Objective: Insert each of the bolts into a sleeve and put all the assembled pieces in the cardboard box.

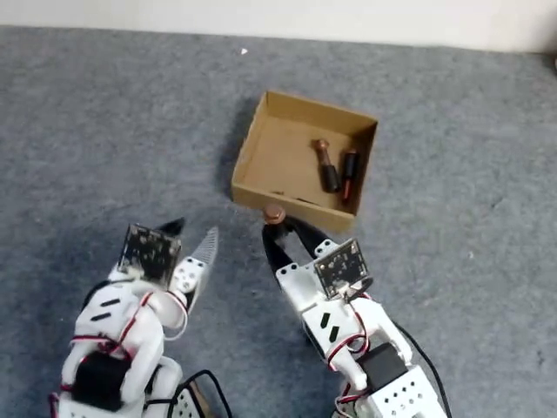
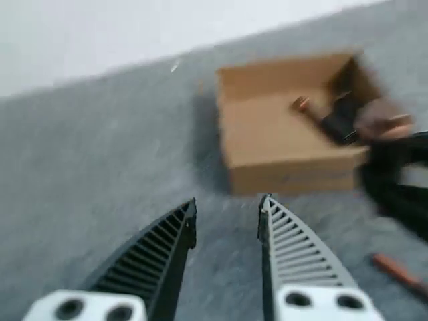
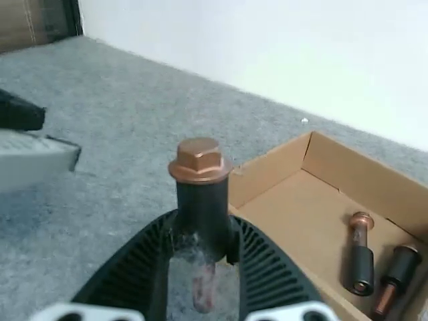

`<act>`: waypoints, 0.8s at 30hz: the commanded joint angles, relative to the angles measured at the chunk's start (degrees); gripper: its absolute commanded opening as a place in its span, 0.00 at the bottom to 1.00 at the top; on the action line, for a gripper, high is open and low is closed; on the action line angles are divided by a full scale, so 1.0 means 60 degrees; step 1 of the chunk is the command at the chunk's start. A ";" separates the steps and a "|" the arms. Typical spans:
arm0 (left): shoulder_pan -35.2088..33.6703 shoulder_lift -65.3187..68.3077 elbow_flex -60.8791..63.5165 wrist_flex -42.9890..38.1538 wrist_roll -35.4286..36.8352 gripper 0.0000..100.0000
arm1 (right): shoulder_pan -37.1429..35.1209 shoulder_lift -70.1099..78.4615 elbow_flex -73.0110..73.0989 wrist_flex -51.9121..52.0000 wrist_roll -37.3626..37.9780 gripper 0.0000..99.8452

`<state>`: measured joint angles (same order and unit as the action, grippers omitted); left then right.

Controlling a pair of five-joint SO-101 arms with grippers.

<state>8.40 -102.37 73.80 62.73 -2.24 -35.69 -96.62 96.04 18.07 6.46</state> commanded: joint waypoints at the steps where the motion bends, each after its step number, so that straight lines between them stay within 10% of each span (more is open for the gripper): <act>1: -0.1048 -0.0007 0.1106 -0.0527 -0.0103 0.17 | 0.0110 -0.0081 0.1179 -0.0037 0.0073 0.01; 11: -0.1985 0.0081 0.3919 -0.3062 -0.0073 0.17 | 0.0154 -0.0125 0.1165 -0.0037 0.0044 0.01; 24: -0.1971 0.0007 0.3905 -0.2418 -0.0088 0.01 | 0.2308 -0.0051 -0.0154 -0.0037 0.0029 0.01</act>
<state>-3.03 -101.93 96.04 48.04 -2.24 -24.18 -96.62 96.04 18.15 6.46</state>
